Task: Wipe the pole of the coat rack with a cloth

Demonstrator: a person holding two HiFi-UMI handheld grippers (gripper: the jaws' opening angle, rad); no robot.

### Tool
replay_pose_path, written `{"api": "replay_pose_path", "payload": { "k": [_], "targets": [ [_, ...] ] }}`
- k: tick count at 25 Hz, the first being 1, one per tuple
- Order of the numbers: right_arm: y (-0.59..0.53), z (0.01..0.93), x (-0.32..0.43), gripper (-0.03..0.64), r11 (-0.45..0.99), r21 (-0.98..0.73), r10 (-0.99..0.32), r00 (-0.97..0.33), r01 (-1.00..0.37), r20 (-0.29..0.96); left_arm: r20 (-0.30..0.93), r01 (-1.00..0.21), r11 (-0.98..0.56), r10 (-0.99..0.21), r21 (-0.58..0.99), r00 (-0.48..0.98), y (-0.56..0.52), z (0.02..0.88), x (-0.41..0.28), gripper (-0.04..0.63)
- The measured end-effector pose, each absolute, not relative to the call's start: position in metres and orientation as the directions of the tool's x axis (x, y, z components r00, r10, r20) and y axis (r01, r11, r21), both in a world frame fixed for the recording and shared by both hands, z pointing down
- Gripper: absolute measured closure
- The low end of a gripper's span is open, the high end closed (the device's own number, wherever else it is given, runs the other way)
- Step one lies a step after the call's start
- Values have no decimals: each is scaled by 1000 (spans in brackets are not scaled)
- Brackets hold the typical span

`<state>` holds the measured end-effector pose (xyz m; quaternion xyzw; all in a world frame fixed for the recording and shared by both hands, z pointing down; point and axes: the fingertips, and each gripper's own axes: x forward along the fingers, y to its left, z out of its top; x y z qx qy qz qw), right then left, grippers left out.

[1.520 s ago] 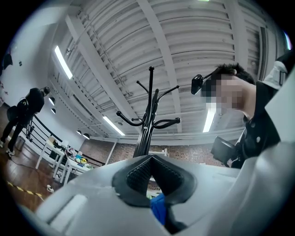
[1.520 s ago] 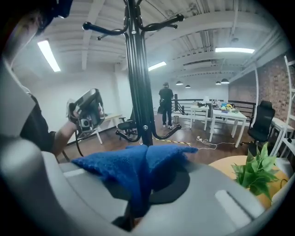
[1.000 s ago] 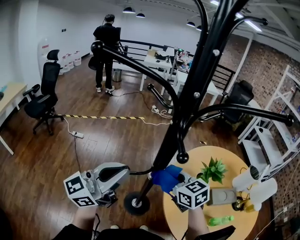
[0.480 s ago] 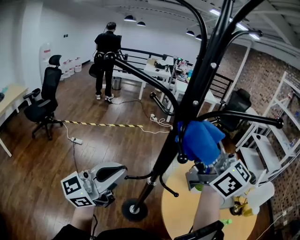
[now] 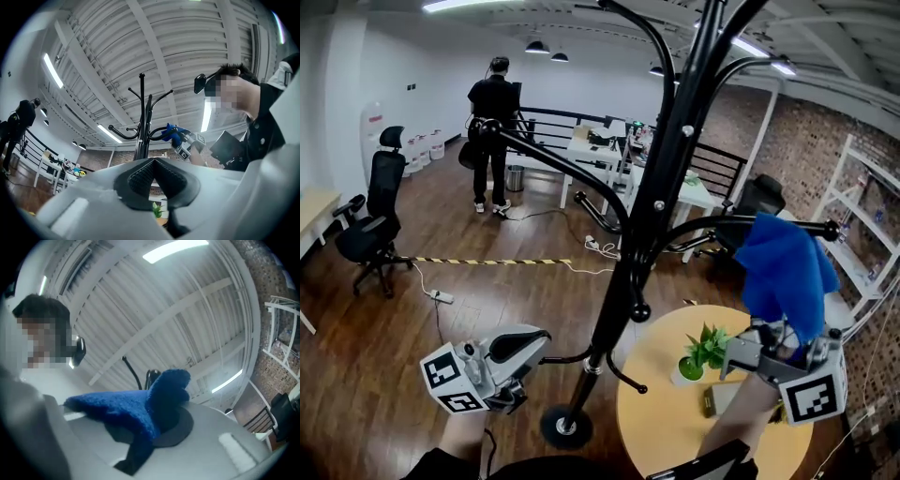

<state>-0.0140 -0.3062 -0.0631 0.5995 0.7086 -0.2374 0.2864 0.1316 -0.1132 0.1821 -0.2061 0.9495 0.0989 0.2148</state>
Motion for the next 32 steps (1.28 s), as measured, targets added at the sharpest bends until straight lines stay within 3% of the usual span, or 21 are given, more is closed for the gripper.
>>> {"api": "replay_pose_path", "payload": {
  "k": [8,12,18,25,32],
  "targets": [
    [-314,-64,-9,591,180,-13,654,-129,984,-746,-460,-444,891,-355,99,-814,-115,184,136,592],
    [-279,-47,-14,591,163,2,699,-114,987,-706,-462,-422,900,-328,114,-824,-111,186,139,592],
    [-182,23,-18,591,94,2,868,-81,996,-489,-469,-386,912,-282,140,-837,-102,192,152,592],
    [-169,87,-16,592,56,-93,916,-88,994,-391,-457,-369,915,-261,164,-850,-99,199,159,592],
    [-163,228,-13,592,34,-111,999,-31,993,23,-446,-409,896,-298,174,-844,-114,202,149,592]
  ]
}}
